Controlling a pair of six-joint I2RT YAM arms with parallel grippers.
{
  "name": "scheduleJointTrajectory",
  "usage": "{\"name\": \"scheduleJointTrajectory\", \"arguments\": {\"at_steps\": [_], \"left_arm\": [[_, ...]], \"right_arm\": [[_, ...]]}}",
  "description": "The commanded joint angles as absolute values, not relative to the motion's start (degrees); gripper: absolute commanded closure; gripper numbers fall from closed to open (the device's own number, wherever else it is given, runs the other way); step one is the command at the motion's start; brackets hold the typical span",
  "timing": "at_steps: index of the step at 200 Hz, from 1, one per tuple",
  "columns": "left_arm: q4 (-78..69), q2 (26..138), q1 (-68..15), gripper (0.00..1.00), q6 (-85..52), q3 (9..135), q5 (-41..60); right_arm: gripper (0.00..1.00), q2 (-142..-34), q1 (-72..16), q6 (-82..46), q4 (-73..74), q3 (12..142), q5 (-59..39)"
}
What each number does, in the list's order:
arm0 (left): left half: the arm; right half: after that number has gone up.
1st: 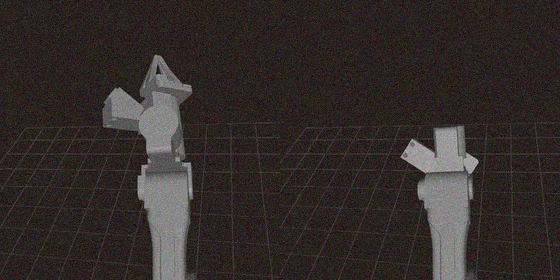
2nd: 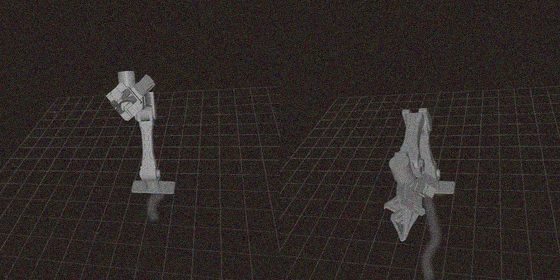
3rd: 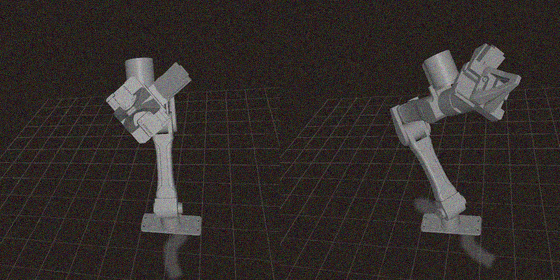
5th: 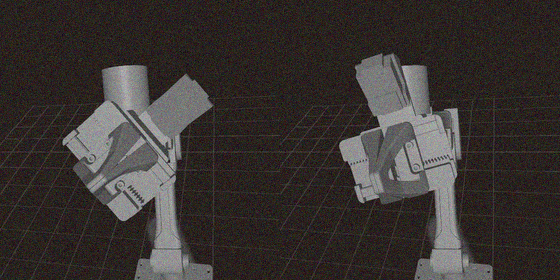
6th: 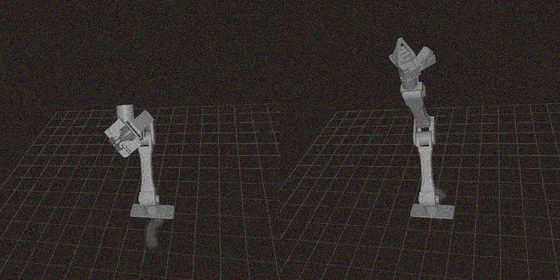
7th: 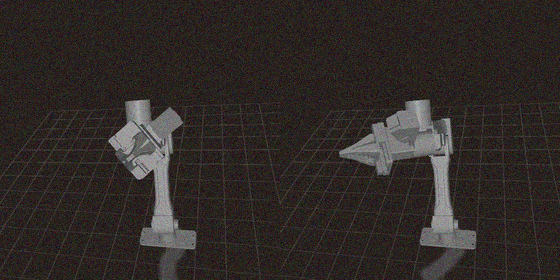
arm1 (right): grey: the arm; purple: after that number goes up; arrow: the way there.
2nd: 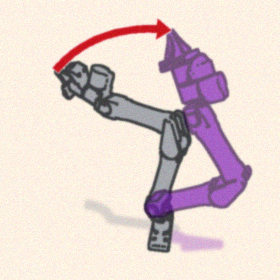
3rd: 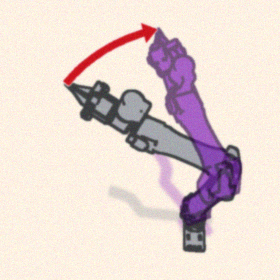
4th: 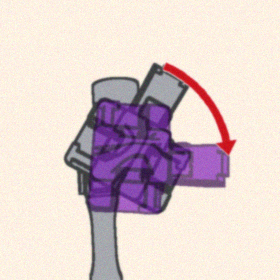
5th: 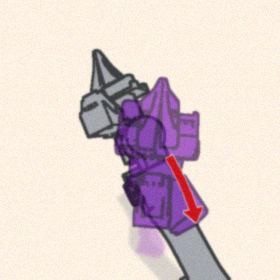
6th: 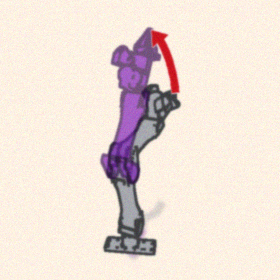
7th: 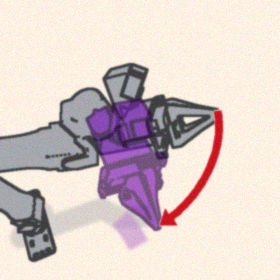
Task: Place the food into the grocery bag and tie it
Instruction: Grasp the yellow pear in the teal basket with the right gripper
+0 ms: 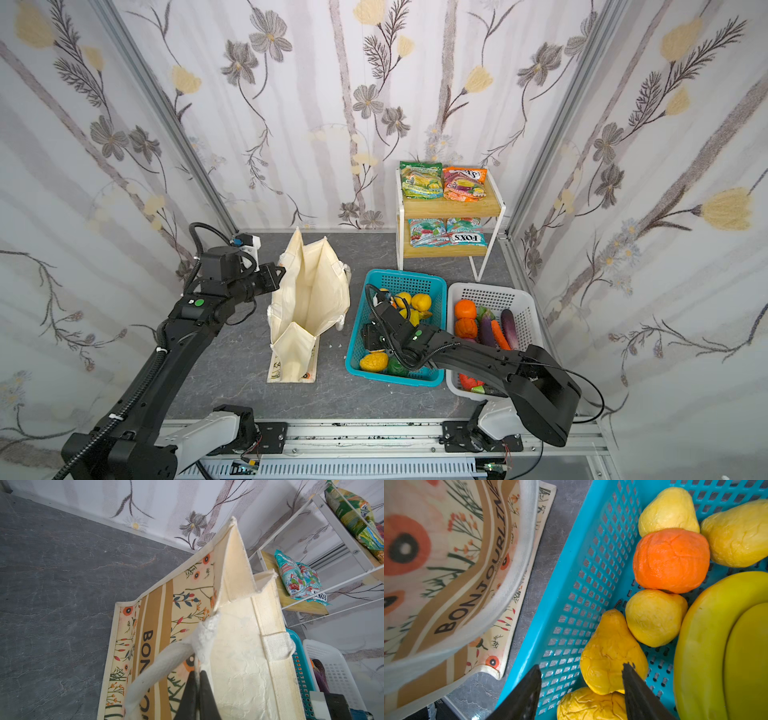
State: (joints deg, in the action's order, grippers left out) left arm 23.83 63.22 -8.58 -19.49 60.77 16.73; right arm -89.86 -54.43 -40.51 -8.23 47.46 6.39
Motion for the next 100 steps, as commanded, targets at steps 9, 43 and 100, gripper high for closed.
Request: {"name": "scheduleJointTrajectory", "arguments": {"at_steps": [9, 43, 100], "left_arm": [[23.64, 62.54, -8.61, 1.00, -19.63, 60.21, 17.18], [23.62, 62.06, -8.61, 1.00, -19.69, 59.71, 17.14], [23.64, 61.79, -8.61, 1.00, -20.04, 59.61, 17.13]], "right_arm": [[0.37, -92.89, -54.98, -42.22, -8.67, 48.60, 8.17], [0.37, -94.53, -55.02, -42.71, -10.68, 48.88, 10.61], [0.31, -96.46, -55.14, -42.80, -11.62, 49.18, 12.23]]}}
